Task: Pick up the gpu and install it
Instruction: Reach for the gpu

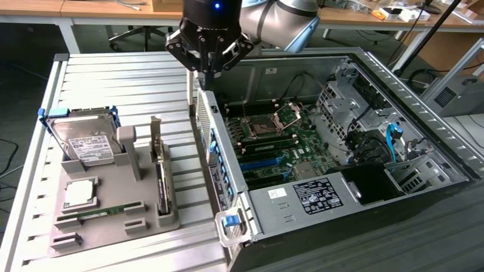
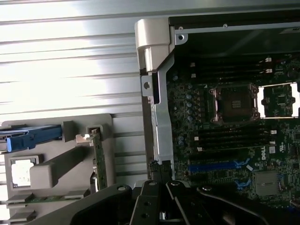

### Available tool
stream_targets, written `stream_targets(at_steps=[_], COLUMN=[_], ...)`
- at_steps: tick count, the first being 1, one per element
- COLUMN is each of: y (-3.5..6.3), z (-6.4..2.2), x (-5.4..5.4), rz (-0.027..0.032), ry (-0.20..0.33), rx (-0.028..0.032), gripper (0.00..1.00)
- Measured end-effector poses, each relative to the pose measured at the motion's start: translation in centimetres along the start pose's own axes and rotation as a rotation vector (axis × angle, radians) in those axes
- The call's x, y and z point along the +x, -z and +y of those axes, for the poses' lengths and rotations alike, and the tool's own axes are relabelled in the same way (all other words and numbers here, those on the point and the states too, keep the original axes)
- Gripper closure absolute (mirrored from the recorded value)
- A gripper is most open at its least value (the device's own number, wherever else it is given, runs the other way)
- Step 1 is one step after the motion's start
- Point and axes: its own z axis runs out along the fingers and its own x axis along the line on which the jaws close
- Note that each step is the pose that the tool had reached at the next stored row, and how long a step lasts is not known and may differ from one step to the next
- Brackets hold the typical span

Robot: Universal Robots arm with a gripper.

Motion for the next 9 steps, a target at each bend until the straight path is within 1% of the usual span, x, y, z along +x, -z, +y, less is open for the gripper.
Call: stream_targets(at_steps=[9], y=[0.01], z=[-0.03], x=[0.48], rz=[0.0], ry=[0.0], rx=[0.0005], gripper=[0.89])
